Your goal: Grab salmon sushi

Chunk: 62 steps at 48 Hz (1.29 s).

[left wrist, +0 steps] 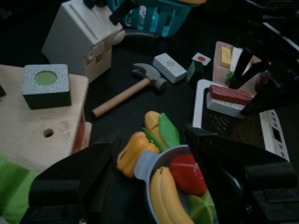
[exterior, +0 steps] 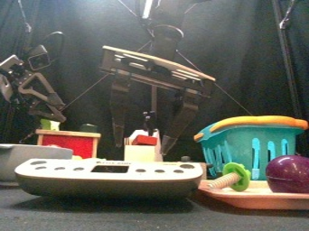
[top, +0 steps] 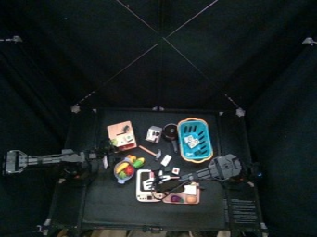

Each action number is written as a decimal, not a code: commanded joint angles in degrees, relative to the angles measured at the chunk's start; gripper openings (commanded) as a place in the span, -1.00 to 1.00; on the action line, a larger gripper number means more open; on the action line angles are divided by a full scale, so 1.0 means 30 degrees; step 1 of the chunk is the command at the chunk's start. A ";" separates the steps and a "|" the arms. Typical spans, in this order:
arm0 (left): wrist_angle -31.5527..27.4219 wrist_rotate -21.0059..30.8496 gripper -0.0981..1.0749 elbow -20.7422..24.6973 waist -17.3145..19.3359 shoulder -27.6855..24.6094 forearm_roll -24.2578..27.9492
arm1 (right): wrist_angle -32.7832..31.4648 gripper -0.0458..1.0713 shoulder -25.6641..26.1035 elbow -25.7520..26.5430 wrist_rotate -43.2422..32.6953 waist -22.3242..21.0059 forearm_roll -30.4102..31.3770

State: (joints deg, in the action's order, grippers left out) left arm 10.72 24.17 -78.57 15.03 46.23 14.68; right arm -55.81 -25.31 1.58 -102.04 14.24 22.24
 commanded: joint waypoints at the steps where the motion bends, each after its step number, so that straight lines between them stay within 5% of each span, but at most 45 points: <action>1: 0.0088 0.0000 0.77 0.0469 -0.0059 -0.0029 0.0029 | 0.0029 0.77 0.0410 0.0088 0.0029 -0.0088 -0.0234; 17: 0.0381 0.0000 0.77 0.0557 -0.0059 -0.0029 0.0029 | 0.0000 0.72 0.0410 -0.0088 0.0146 -0.0146 -0.0146; 26: 0.3281 -0.0029 0.77 0.0791 -0.0879 0.0000 0.0146 | -0.0088 0.63 0.0615 -0.0586 0.0176 -0.0146 0.0410; 31: 0.4775 0.0000 0.77 0.0703 -0.1143 0.0000 0.0410 | -0.0117 0.52 0.0879 -0.0820 0.0205 -0.0117 0.0820; 43: 0.4834 -0.0029 0.77 0.0527 -0.1289 0.0000 0.0410 | -0.0557 0.16 0.1992 -0.0879 0.0293 0.0029 0.1904; 62: 0.5127 -0.0059 0.77 0.0615 -0.1758 -0.0029 0.2314 | -0.0029 0.16 0.2725 -0.0410 0.5859 0.0029 0.2314</action>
